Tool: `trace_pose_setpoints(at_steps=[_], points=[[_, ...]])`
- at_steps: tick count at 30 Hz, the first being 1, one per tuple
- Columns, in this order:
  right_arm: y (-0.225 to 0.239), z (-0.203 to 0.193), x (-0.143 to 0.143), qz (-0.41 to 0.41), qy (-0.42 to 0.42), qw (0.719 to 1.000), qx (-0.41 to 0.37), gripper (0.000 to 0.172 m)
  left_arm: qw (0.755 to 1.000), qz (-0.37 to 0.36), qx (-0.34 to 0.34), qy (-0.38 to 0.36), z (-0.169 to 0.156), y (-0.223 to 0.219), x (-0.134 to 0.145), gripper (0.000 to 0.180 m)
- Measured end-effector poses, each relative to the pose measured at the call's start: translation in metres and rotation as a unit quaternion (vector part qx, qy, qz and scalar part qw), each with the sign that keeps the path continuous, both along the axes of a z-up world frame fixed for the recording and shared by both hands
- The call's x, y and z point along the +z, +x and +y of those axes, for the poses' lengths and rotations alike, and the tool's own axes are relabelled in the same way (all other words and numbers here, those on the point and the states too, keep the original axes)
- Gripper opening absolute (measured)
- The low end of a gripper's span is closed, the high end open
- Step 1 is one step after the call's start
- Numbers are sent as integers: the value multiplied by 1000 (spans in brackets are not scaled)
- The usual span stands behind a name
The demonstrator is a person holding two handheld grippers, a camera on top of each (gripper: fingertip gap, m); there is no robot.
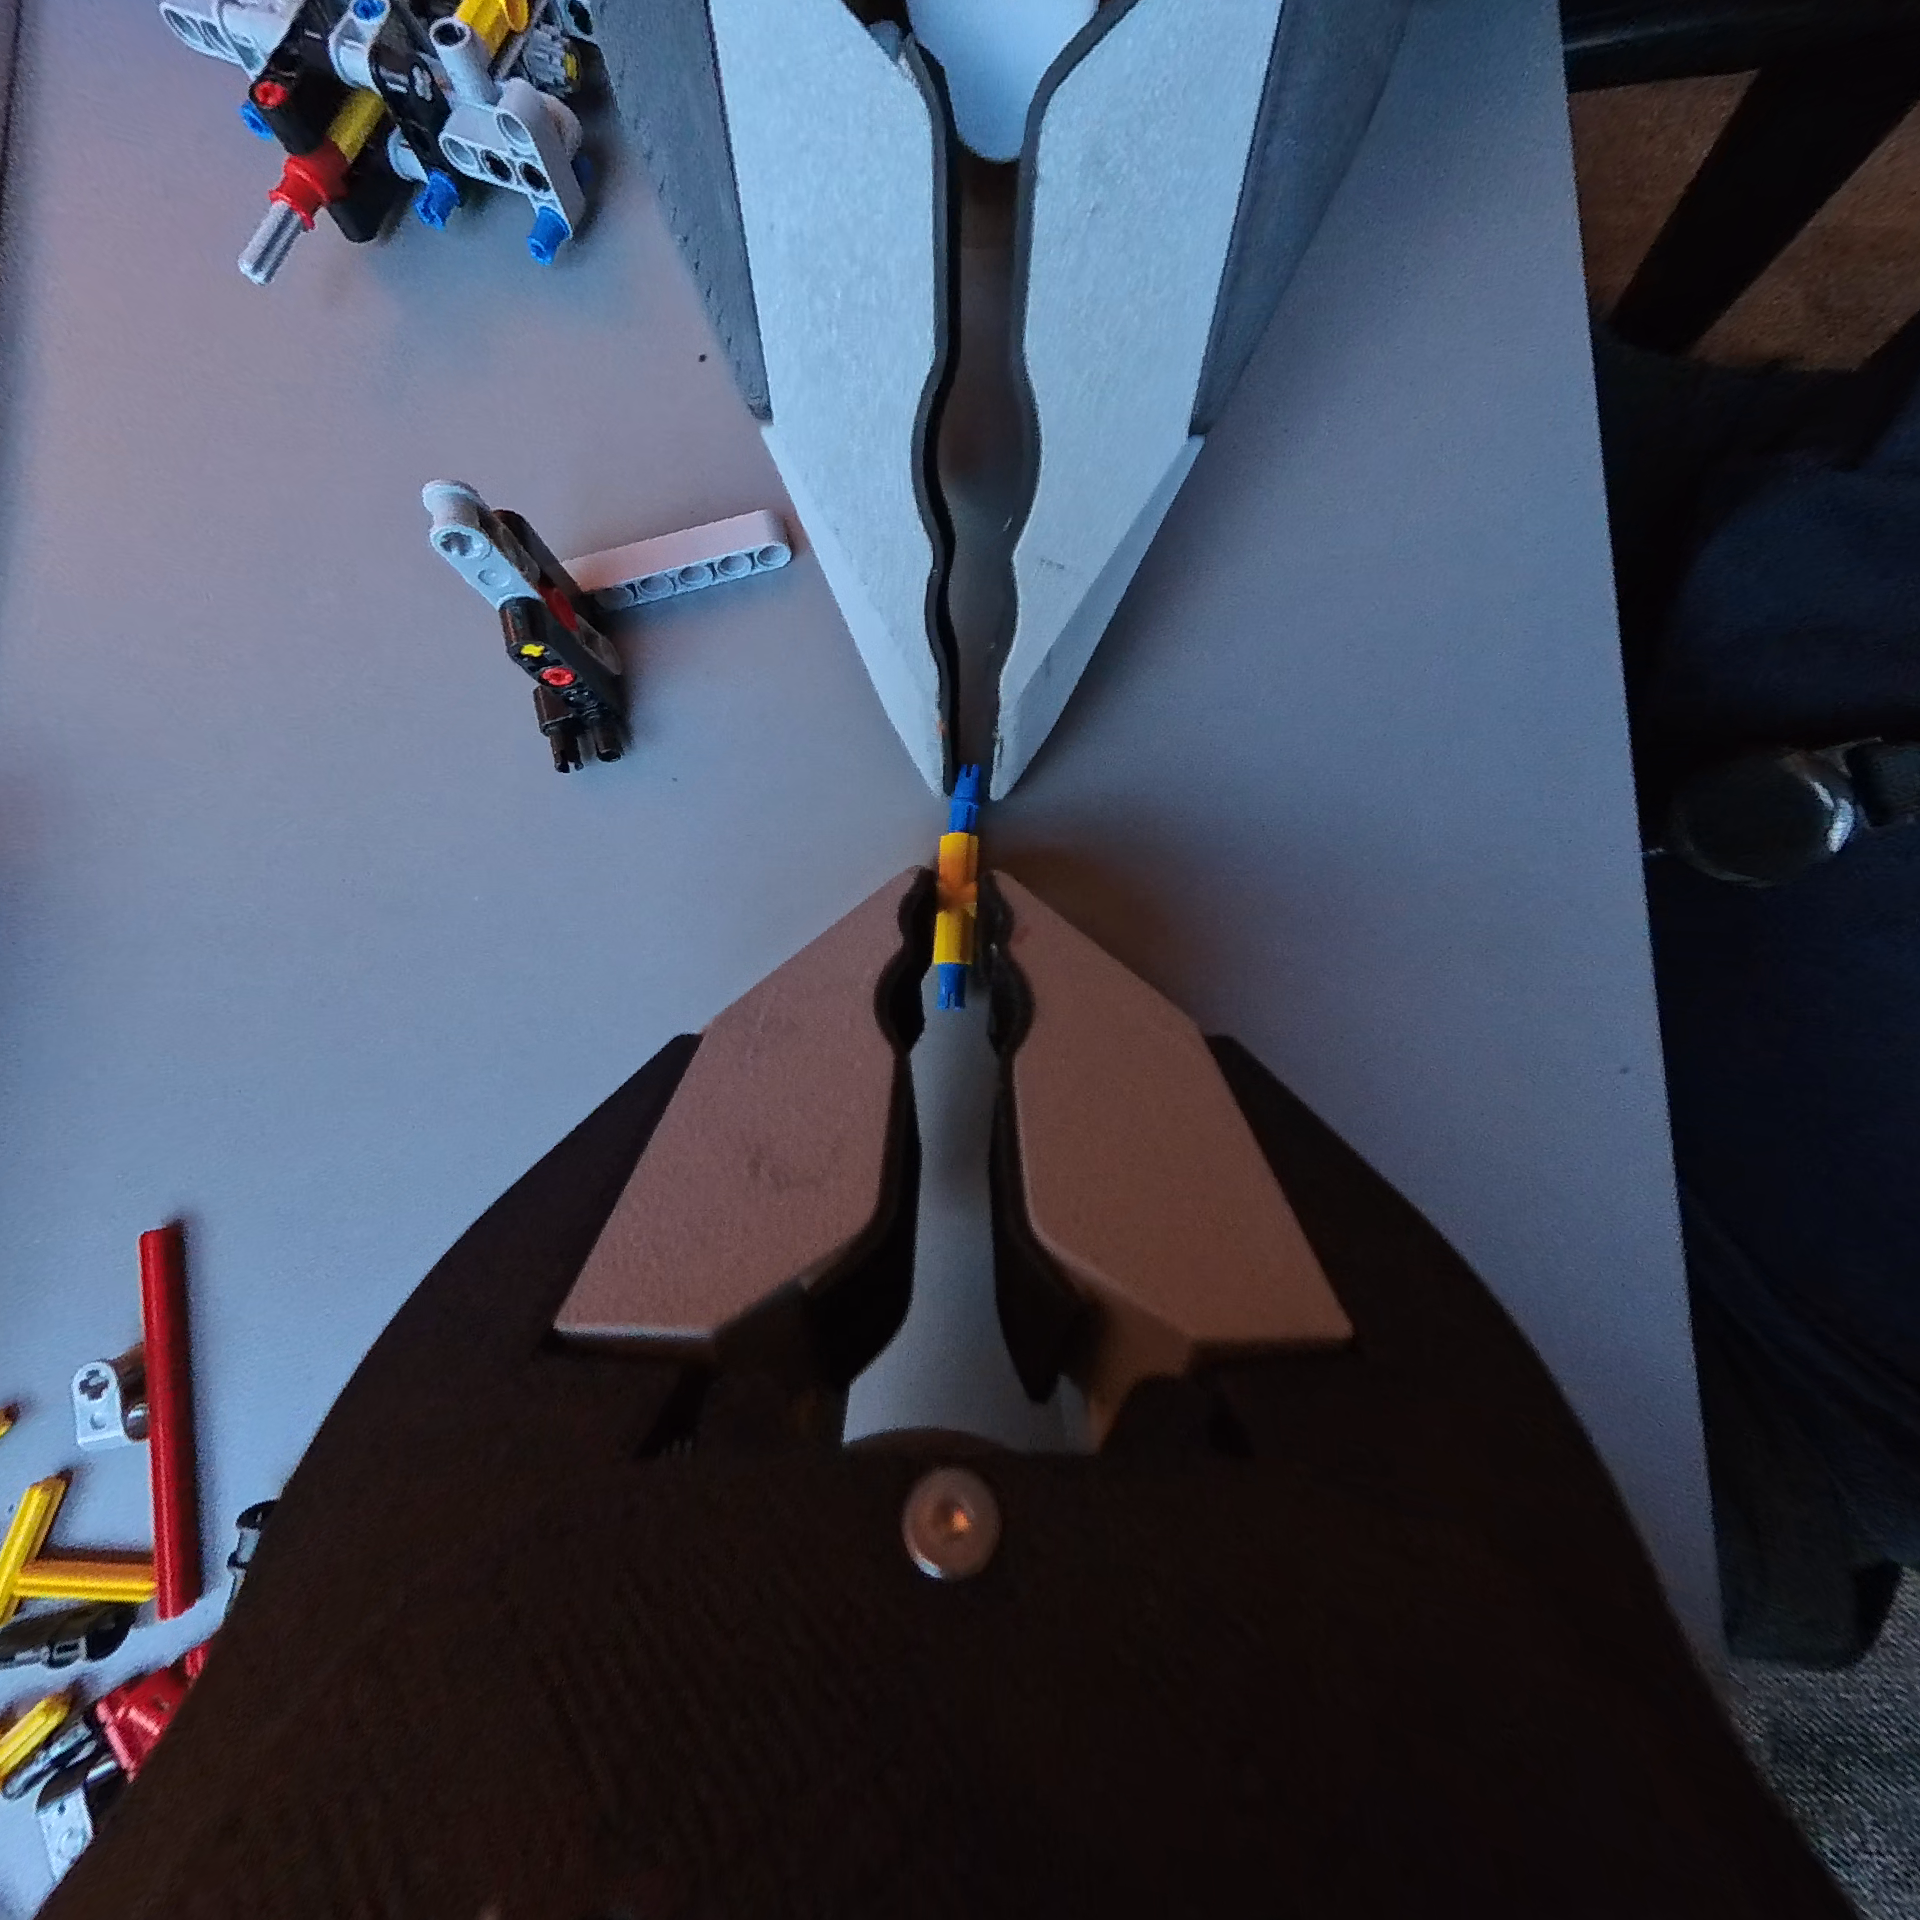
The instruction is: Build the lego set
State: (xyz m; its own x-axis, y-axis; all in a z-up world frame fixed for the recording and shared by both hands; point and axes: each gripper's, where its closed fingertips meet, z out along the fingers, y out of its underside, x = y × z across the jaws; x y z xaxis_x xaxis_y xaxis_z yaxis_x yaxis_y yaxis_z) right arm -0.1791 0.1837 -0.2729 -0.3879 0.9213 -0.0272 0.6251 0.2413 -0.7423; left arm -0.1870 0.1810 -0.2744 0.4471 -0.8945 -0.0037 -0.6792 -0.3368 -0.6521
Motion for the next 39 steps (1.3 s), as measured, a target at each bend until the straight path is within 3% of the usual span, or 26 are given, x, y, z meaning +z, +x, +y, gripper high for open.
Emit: trace_pose_setpoints(at_steps=[9, 13, 20, 31, 33, 35, 39], points=[[0, 0, -1, 1, 9, 1000, 4, 1, 1000, -2, -4, 6, 0, 0, 0, 5], [-1, 2, -1, 10, 35, 999, 32, 1, 999, 3, -37, 24, -1, 1, 0, 5], [-5, -2, -2, 22, 91, 995, 22, 1, 999, -31, 31, 0, 0, 2, 1, 4], [-6, -2, 0, 8, 19, 999, 31, 1, 998, -44, 34, 15, 0, 1, 1, 5], [-6, -2, 0, 9, 21, 999, 31, 1, 999, -38, 32, 16, -1, 0, 1, 9], [-5, 1, 0, 14, 33, 999, 24, 1, 998, -17, 53, 27, 2, -8, 2, 33], [-5, 8, 7, 30, 18, 999, 3, 0, 996, 0, 84, 36, 4, -19, 3, 30]])
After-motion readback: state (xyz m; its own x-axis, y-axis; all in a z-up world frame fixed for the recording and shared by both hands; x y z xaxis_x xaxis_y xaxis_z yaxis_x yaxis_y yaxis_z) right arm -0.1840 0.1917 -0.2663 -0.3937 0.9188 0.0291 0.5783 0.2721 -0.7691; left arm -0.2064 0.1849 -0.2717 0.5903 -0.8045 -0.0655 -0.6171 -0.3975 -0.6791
